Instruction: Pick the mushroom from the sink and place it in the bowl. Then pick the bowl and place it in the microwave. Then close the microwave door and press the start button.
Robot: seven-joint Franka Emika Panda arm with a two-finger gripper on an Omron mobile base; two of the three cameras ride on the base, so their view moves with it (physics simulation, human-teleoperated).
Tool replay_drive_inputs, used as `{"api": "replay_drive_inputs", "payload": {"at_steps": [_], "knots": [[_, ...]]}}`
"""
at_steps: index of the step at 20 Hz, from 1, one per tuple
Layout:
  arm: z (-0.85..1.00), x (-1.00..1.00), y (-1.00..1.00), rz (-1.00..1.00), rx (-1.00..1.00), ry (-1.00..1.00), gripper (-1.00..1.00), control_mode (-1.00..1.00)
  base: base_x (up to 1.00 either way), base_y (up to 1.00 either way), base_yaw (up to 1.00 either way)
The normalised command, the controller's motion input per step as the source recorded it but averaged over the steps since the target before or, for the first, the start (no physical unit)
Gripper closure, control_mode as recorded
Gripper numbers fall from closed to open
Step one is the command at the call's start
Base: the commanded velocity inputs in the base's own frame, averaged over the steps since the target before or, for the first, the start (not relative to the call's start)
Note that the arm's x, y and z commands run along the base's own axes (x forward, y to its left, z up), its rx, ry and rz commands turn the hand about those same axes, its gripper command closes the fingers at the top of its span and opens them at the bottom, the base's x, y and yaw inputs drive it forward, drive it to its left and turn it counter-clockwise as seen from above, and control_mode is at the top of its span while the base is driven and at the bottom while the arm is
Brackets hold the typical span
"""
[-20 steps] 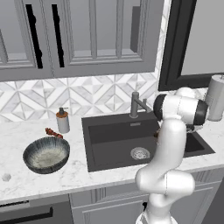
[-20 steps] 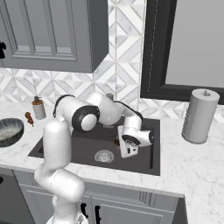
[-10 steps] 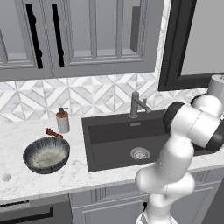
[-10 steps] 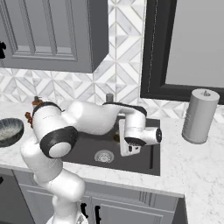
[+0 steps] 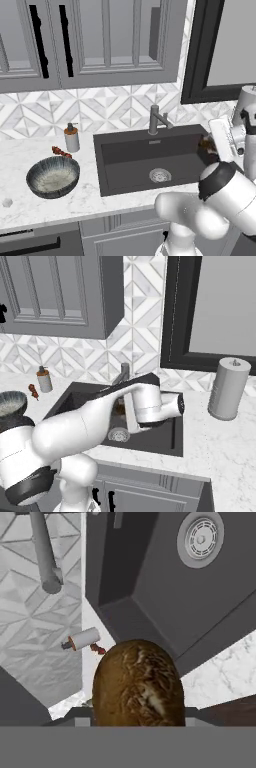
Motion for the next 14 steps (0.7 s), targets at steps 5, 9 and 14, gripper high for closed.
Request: {"api": "replay_drive_inputs", "payload": {"at_steps": [5,9,14], "knots": [[0.96,-0.65,0.82,0.24,-0.04,-0.01,1.0,-1.0,0.0,0.0,0.0],[0.56,-0.26,1.0,0.18,-0.15,0.0,1.0,-1.0,0.0,0.0,0.0],[0.42,-0.06,1.0,0.22,-0.11,0.07,1.0,-1.0,0.0,0.0,0.0]]}}
